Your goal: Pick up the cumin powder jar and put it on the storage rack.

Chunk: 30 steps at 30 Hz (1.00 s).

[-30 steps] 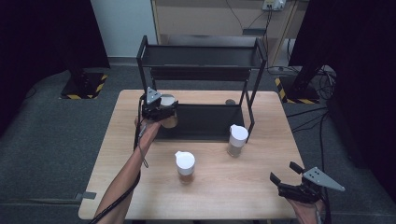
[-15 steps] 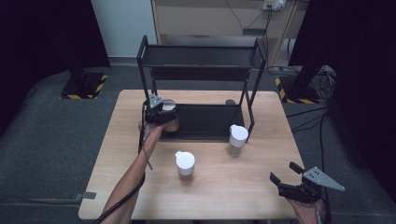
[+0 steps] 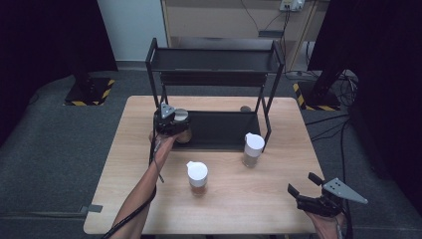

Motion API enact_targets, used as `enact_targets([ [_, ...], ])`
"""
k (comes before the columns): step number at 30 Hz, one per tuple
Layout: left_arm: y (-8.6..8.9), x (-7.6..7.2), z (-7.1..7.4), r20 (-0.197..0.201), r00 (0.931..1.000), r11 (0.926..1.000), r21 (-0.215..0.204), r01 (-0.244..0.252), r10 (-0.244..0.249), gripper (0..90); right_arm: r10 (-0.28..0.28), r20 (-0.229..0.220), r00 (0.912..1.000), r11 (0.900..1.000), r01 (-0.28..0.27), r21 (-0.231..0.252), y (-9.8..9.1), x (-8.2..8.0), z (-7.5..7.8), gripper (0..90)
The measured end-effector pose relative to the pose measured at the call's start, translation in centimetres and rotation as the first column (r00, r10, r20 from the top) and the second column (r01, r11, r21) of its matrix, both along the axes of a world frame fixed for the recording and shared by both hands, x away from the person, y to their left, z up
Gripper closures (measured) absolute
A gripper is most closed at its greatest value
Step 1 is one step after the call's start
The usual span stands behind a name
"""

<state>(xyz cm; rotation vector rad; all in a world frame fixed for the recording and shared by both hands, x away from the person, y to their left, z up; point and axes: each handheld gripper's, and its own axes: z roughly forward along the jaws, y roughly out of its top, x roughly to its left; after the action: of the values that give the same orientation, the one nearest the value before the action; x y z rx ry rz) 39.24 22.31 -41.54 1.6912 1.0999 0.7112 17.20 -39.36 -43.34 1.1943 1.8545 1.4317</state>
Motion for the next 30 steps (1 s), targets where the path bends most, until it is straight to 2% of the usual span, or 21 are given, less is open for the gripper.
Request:
enact_targets([
  [5,-0.2,-0.1,-0.1,0.012,0.9999,0.9998,0.019,0.011,-0.011,33.0,0.000,-0.001,1.0000,1.0000,0.000,0.004,0.0,0.0,0.0,6.9],
  [10,0.0,-0.1,-0.5,0.019,0.9998,1.0000,0.004,0.006,-0.006,32.9,0.001,-0.001,1.0000,1.0000,-0.001,0.003,0.0,0.0,0.0,6.9],
  [13,0.0,0.0,-0.3,0.021,0.9997,0.9999,0.011,0.013,-0.013,32.1,0.000,-0.001,1.0000,1.0000,0.000,0.007,-0.1,0.0,0.0,6.9],
  [17,0.1,0.1,0.3,0.024,0.9997,0.9999,-0.011,0.007,-0.007,20.4,0.002,-0.001,1.0000,1.0000,-0.002,0.006,-0.1,0.0,0.0,6.9],
  [22,0.1,0.1,1.7,0.054,0.9979,0.9992,0.021,0.035,-0.036,12.7,0.003,0.000,1.0000,1.0000,-0.003,0.005,-0.1,0.0,0.0,6.9],
  [24,0.2,0.2,2.3,0.055,0.9975,0.9990,0.010,0.043,-0.043,9.7,0.003,0.000,1.0000,1.0000,-0.003,0.004,0.0,0.0,0.0,6.9],
  [27,0.3,-0.1,3.3,0.068,0.9965,0.9987,0.015,0.048,-0.049,7.1,0.005,0.000,1.0000,1.0000,-0.005,0.002,0.0,0.0,0.0,6.9],
  [30,0.7,-0.2,4.4,0.073,0.9946,0.9972,0.015,0.073,-0.074,4.5,0.006,0.001,1.0000,1.0000,-0.006,0.002,0.0,0.0,0.0,6.9],
])
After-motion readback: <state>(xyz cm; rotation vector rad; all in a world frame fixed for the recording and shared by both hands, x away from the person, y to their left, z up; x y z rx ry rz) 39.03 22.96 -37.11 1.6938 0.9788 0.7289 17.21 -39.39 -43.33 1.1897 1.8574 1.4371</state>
